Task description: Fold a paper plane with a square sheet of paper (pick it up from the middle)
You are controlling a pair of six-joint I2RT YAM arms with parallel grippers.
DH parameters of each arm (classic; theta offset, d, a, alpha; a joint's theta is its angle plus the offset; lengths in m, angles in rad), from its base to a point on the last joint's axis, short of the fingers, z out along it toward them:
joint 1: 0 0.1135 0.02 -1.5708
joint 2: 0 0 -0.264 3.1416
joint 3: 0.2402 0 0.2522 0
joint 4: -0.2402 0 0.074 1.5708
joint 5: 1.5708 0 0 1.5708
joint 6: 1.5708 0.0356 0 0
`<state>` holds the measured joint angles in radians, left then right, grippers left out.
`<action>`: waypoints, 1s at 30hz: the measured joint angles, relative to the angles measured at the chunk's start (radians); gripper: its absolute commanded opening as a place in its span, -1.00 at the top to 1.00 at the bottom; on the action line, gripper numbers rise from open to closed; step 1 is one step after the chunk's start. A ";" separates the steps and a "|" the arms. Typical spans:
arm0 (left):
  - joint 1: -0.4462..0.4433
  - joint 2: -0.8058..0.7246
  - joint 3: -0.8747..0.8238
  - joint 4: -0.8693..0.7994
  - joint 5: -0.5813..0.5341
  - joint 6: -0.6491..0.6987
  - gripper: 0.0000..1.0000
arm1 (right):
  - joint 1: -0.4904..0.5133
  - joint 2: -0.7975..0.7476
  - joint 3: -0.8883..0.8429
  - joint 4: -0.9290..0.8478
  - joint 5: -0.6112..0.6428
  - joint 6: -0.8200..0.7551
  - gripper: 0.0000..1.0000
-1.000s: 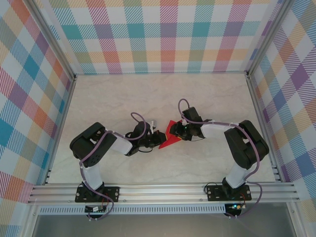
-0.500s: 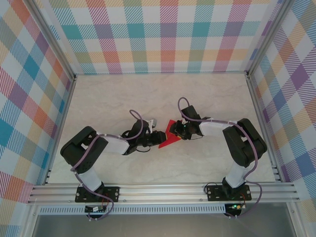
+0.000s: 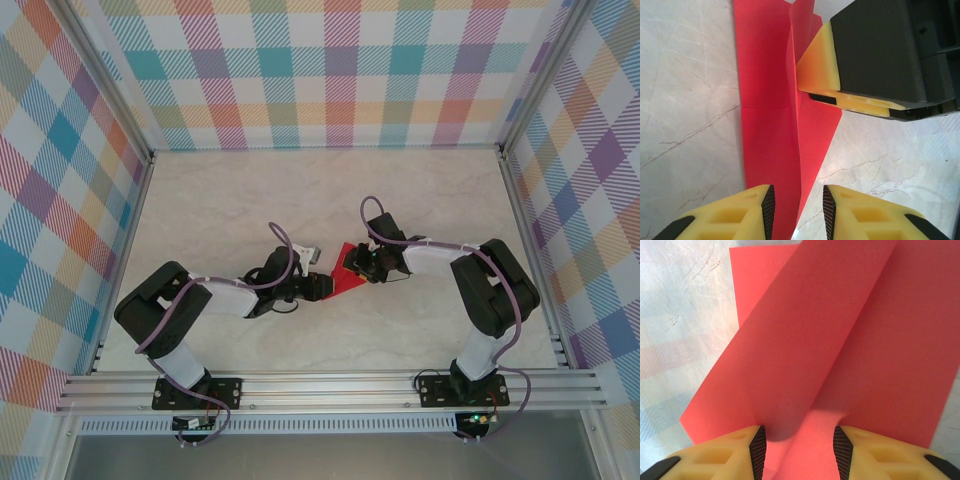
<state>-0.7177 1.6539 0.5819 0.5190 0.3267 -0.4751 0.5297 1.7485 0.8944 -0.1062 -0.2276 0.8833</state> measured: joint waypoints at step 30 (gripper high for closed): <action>-0.027 0.042 0.032 -0.059 -0.076 0.018 0.82 | -0.001 -0.024 0.016 -0.043 -0.004 -0.002 0.16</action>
<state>-0.7452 1.6962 0.6140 0.4603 0.2504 -0.4576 0.5289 1.7241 0.9100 -0.1493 -0.2314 0.8810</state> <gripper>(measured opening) 0.095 0.424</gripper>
